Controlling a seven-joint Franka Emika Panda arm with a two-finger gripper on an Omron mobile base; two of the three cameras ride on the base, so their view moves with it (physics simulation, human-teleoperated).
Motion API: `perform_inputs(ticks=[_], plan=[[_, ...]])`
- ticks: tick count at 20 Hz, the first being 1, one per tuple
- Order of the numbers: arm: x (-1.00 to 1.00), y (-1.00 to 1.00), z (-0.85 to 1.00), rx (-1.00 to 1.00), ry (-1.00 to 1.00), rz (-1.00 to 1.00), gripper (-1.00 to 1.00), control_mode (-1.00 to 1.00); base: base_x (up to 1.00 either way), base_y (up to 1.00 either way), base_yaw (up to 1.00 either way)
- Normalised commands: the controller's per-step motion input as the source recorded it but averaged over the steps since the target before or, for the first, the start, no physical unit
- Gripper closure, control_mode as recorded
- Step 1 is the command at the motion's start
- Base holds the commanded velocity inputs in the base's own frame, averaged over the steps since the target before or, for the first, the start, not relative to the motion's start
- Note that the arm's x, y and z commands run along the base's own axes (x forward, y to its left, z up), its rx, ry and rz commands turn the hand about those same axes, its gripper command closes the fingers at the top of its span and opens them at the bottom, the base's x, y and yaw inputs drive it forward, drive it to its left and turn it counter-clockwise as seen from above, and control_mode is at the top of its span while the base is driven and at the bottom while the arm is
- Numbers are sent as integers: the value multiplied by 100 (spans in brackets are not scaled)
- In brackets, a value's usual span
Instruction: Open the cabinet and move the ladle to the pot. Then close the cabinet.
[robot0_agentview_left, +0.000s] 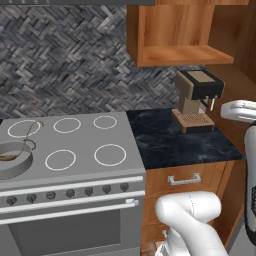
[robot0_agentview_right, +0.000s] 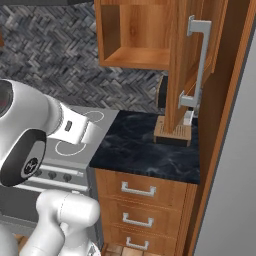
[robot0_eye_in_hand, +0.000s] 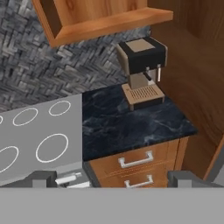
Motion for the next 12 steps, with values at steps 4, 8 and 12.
perform_inputs(ticks=[4, 8, 12], plan=[[-49, -41, 0, 2, 0, 0, -100, -100, 0, 0, 0], [-35, -42, 0, 1, 0, 0, -100, -100, 0, 0, 0], [-36, -39, 0, 0, 0, 0, -100, -100, 0, 0, 0]])
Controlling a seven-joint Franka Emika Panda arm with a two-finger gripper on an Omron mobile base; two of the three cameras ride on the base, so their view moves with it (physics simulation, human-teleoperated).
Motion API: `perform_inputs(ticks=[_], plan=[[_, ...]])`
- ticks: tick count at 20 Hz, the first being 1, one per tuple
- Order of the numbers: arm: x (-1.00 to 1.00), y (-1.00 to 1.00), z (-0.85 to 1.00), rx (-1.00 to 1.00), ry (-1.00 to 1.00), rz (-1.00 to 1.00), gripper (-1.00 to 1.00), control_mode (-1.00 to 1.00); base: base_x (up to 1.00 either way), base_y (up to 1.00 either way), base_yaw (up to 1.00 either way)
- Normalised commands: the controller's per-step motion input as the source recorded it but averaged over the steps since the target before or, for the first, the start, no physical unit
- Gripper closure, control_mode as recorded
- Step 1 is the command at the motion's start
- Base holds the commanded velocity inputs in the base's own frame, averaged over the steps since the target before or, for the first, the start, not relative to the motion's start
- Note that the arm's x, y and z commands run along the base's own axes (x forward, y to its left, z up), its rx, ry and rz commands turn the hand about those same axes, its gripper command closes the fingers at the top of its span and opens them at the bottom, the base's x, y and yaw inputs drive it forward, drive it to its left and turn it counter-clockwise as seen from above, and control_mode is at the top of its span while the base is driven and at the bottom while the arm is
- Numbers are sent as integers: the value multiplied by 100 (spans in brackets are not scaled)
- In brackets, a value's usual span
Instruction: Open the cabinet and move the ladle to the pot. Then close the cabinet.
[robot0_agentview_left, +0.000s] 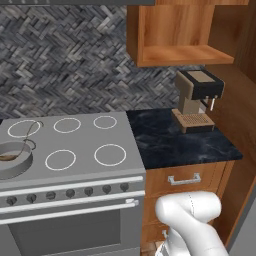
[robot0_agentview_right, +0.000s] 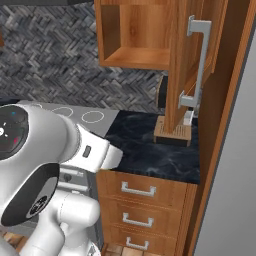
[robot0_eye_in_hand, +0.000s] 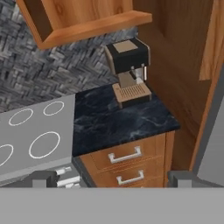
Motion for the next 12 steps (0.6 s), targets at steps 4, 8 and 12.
perform_inputs(ticks=[4, 8, 12], plan=[[-24, -37, 0, 0, 0, -1, -100, -100, 0, 0, 0], [-20, -40, 0, 1, 0, -1, -100, -100, 0, 0, 0], [0, -53, 0, 5, 3, -4, -100, -100, 0, 0, 0]])
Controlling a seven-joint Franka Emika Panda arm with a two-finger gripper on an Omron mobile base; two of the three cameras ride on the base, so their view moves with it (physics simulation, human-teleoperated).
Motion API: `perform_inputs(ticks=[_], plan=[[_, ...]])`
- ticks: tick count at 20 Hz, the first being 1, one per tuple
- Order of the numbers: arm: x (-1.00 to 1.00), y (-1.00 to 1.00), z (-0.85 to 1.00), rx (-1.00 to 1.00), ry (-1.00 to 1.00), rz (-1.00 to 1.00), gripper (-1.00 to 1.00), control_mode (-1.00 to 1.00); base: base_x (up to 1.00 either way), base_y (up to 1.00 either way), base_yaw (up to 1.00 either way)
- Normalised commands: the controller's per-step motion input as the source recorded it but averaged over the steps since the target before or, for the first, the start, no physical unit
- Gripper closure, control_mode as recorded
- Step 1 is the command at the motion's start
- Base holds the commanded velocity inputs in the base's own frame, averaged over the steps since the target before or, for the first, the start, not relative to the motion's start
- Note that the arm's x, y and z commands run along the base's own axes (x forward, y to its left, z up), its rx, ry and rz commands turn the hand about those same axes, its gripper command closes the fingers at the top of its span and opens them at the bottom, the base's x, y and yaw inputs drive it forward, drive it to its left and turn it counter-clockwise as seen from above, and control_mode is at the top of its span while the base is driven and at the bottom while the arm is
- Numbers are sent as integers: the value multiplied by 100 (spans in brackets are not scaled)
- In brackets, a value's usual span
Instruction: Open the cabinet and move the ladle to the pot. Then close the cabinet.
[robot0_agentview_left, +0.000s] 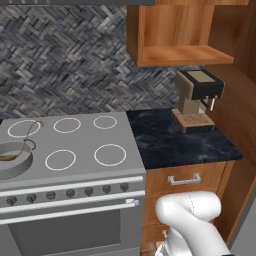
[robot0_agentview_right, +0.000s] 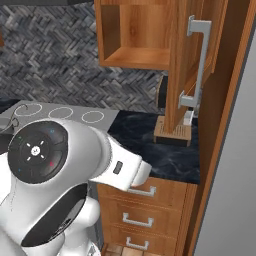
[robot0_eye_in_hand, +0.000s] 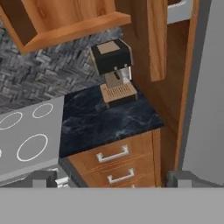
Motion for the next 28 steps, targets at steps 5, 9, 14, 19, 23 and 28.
perform_inputs(ticks=[5, 9, 14, 19, 23, 28], plan=[[3, -32, 4, 27, 1, -13, -100, -100, 0, 0, 0], [17, -43, 0, 36, 0, -18, -100, -100, 0, 0, 0], [4, -52, 0, 34, -1, -11, -100, -100, 0, 0, 0], [5, -35, 0, 30, -16, -1, -100, -100, 0, 0, 0], [30, -28, 0, 33, -20, 0, -100, -100, 0, 0, 0], [47, -29, 0, 28, -16, 0, -100, -100, 0, 0, 0]])
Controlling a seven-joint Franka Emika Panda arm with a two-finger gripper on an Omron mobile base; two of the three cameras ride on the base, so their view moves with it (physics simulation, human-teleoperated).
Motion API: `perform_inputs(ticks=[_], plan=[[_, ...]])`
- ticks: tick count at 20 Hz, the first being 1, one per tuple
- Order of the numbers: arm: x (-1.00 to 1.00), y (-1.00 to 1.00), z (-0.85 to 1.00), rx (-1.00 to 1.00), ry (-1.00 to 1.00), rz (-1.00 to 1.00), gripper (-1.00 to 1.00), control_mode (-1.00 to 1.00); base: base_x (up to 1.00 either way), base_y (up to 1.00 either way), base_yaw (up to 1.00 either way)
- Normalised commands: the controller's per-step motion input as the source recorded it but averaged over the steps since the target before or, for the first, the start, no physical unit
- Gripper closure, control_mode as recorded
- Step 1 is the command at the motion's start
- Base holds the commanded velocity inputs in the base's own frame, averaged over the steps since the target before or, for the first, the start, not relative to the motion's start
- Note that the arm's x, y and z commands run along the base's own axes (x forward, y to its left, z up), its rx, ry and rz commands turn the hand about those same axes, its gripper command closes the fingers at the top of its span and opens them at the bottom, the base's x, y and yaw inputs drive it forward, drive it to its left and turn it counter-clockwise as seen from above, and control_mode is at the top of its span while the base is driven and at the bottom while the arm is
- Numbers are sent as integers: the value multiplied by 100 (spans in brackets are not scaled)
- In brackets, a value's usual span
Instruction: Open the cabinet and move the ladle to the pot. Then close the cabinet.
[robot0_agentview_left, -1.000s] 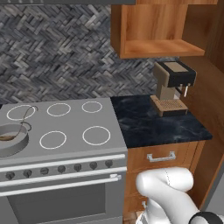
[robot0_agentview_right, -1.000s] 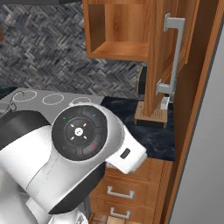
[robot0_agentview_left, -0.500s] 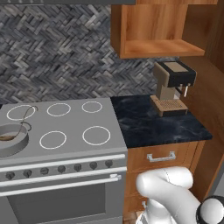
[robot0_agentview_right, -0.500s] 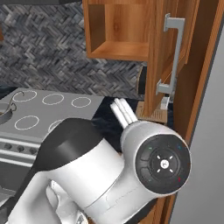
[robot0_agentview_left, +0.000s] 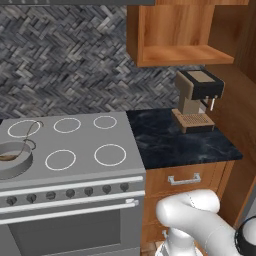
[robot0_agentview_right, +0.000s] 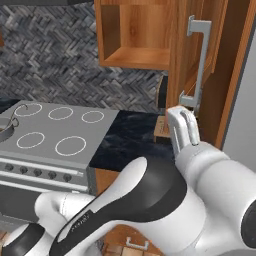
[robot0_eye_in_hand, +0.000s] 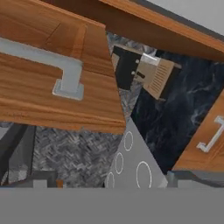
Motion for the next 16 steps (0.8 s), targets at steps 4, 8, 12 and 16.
perform_inputs(ticks=[4, 8, 12, 16], plan=[[49, -35, 0, 25, -10, 0, -100, -100, 0, 0, 0], [46, -31, 0, 18, -8, 0, -100, -100, 0, 0, 0], [49, -30, 0, 11, -8, 0, -100, -100, 0, 0, 0], [58, -41, 1, 16, -6, 0, -100, -100, 0, 0, 0]])
